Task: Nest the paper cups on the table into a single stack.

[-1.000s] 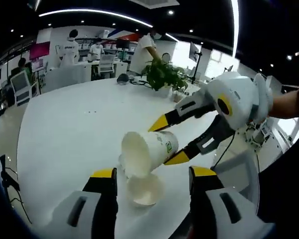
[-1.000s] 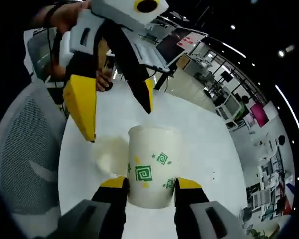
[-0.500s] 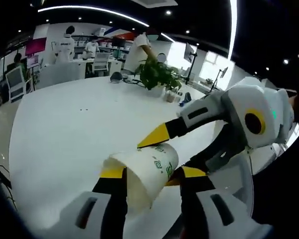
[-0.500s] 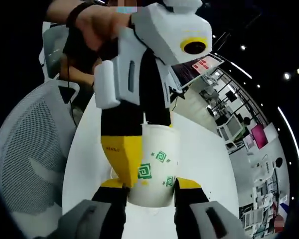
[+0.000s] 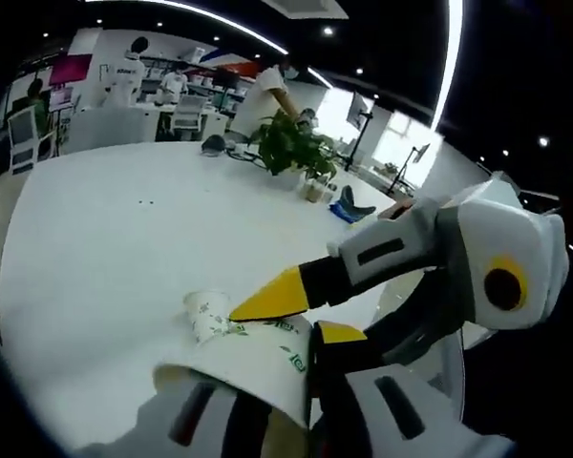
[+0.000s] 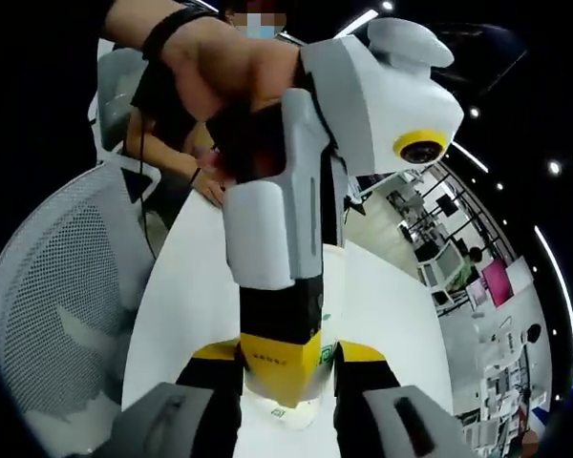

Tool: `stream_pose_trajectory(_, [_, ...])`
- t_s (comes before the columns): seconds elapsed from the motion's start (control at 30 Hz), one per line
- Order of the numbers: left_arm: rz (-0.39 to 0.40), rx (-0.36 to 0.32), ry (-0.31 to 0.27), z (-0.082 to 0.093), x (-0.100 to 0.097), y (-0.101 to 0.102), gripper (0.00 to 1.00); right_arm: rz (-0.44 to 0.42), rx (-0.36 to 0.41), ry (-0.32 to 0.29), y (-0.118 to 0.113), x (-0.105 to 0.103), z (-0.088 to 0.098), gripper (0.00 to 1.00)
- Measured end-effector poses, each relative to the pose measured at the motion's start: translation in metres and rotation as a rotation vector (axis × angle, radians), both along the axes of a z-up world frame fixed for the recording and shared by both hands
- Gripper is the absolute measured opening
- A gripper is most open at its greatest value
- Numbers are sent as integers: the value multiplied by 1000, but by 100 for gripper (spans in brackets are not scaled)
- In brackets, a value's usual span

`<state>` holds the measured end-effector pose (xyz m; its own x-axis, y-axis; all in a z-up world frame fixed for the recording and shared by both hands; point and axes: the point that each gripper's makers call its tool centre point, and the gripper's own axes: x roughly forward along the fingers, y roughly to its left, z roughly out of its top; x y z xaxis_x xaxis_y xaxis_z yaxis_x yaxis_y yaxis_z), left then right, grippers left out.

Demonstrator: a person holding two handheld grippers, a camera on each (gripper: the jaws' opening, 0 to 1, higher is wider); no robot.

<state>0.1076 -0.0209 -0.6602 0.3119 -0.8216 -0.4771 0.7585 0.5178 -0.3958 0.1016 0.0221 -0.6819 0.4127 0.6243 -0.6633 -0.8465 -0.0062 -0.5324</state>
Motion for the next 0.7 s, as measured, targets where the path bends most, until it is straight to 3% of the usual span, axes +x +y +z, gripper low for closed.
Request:
stream_pose_trajectory(0.37, [-14, 7, 26, 1, -13, -1, 0, -28, 17, 12, -3, 0, -2, 36])
stream_pose_trajectory(0.7, [-25, 54, 3, -3, -14, 4, 0, -80, 14, 33, -19, -1, -8, 35])
